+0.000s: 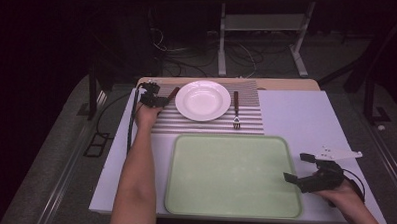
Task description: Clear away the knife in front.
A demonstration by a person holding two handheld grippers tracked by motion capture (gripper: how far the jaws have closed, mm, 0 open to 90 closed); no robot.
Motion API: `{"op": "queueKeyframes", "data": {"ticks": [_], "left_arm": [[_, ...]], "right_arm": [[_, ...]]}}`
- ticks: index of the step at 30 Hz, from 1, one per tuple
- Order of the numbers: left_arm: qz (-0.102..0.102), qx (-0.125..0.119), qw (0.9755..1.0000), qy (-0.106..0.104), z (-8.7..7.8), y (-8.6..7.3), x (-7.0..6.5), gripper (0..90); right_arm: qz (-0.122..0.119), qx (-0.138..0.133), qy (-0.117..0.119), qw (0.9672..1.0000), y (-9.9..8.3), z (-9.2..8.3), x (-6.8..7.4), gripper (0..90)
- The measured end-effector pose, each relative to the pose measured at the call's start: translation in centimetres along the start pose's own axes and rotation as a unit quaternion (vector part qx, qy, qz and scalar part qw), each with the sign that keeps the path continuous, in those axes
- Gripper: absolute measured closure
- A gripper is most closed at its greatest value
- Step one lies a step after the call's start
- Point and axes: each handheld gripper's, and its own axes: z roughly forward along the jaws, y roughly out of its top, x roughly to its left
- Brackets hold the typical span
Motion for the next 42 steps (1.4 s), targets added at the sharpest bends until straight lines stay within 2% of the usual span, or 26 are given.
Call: {"op": "queueKeyframes", "data": {"ticks": [10, 13, 20, 26, 29, 33, 42], "left_arm": [[-0.002, 0.007, 0.9999, -0.008, -2.9, 0.2, -0.3, 77.2], [-0.001, -0.001, 0.9999, -0.016, -3.6, -0.2, -0.6, 77.2], [0.011, 0.003, 0.9997, -0.021, -5.2, -0.6, -1.4, 77.2], [0.006, -0.005, 0.9993, -0.038, -6.7, -1.3, -2.4, 77.2], [0.0, -0.015, 0.9984, -0.054, -7.6, -1.5, -2.9, 77.2], [0.004, -0.021, 0.9974, -0.069, -8.9, -1.8, -3.9, 77.2], [0.015, -0.027, 0.9954, -0.091, -10.5, -2.6, -6.2, 77.2]], "right_arm": [[0.0, -0.002, 0.001, 1.0, 0.1, 0.0, 0.1, 0.0], [0.0, -0.003, 0.002, 1.0, 0.1, 0.0, 0.1, 0.0], [0.001, -0.004, 0.002, 1.0, 0.1, 0.0, 0.1, 0.0], [-0.002, -0.004, 0.002, 1.0, 0.1, 0.0, 0.1, 0.0], [-0.002, -0.004, 0.002, 1.0, 0.0, -0.1, 0.2, 0.0], [-0.002, -0.004, 0.002, 1.0, 0.0, -0.1, 0.3, 0.0], [-0.002, -0.005, 0.003, 1.0, 0.1, -0.1, 0.3, 0.0]]}}
